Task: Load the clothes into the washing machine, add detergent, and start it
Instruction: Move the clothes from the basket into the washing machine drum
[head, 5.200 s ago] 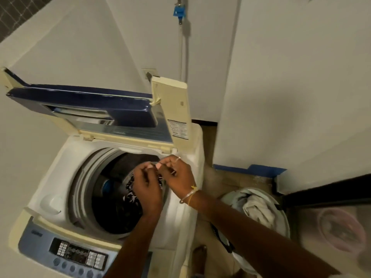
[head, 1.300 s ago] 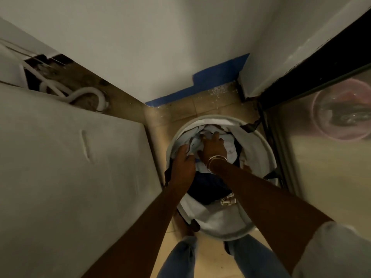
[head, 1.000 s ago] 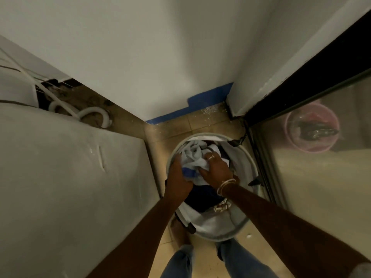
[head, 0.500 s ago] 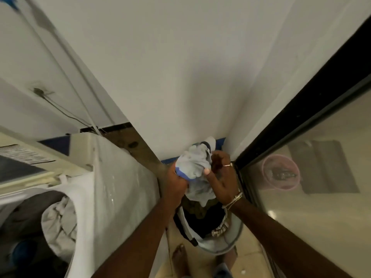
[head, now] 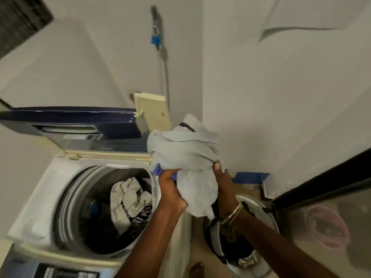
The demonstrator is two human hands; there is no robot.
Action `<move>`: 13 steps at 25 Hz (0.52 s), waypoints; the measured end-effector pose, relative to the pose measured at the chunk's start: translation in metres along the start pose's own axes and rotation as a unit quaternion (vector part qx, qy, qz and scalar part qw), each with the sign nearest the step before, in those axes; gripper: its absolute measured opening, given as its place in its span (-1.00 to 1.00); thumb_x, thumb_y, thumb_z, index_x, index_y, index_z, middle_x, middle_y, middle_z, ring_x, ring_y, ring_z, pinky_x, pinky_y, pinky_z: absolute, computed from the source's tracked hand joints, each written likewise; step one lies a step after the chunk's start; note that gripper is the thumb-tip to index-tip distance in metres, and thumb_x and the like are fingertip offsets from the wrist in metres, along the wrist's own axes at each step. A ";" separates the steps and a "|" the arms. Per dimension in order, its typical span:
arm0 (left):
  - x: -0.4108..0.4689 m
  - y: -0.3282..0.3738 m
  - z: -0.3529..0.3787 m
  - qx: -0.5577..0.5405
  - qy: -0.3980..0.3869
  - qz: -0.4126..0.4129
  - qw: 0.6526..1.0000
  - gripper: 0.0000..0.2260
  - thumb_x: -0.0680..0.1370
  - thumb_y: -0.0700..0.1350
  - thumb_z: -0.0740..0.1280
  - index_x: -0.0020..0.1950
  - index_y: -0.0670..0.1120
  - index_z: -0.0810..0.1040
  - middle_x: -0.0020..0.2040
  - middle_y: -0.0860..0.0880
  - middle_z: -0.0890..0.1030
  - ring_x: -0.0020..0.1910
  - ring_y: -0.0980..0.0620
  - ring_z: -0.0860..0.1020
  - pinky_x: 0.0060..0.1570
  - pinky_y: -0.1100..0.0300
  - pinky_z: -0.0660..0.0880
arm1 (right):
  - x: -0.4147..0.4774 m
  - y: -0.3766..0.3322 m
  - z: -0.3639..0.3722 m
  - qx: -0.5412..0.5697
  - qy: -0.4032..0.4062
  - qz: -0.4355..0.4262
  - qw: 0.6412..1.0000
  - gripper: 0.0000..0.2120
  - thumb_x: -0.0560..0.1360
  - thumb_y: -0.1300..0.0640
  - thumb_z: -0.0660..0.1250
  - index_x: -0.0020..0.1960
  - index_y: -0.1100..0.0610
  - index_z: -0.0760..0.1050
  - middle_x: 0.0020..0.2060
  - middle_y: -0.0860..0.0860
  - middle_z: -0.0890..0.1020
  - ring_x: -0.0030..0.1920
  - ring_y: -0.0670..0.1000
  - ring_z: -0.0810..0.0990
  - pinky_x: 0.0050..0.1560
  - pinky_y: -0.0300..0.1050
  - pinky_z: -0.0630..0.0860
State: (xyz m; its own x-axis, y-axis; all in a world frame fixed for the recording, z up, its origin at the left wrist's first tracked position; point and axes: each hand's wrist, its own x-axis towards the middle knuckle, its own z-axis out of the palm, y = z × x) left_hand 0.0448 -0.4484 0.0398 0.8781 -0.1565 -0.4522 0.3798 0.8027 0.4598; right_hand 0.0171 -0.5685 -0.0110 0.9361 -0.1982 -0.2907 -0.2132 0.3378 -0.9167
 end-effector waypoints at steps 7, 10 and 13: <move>-0.037 0.150 -0.086 -0.036 0.011 0.164 0.986 -0.51 0.38 -0.14 0.44 0.31 -0.12 0.55 0.21 -0.11 0.63 0.23 -0.14 0.58 0.24 0.03 0.51 | -0.018 0.018 0.191 0.072 -0.102 -0.023 0.992 -0.62 0.57 -0.10 0.33 0.32 0.03 0.51 0.22 0.02 0.64 0.26 0.05 0.58 0.31 0.06 0.47; -0.032 0.191 -0.128 0.014 0.106 0.202 0.973 -0.62 0.57 -0.07 0.26 0.37 -0.13 0.52 0.27 -0.12 0.60 0.26 -0.12 0.57 0.27 0.00 0.49 | -0.009 0.036 0.246 -0.003 -0.138 -0.022 0.990 -0.62 0.54 -0.21 0.32 0.30 -0.09 0.49 0.17 -0.09 0.65 0.21 -0.05 0.60 0.26 0.00 0.51; -0.019 0.205 -0.176 0.209 0.274 0.075 0.936 -0.57 0.52 0.08 0.37 0.32 -0.11 0.54 0.22 -0.12 0.61 0.17 -0.15 0.58 0.14 -0.03 0.50 | 0.022 0.081 0.262 -0.155 -0.120 0.054 0.979 -0.44 0.45 -0.37 0.30 0.40 -0.21 0.37 0.21 -0.06 0.63 0.19 0.05 0.60 0.24 0.08 0.53</move>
State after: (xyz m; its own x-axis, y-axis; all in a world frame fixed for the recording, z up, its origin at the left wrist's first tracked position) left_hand 0.0545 -0.1797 0.0084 0.6923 0.3504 -0.6308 0.4464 0.4789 0.7559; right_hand 0.0933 -0.3046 -0.0199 0.9342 0.0577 -0.3520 -0.3545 0.0423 -0.9341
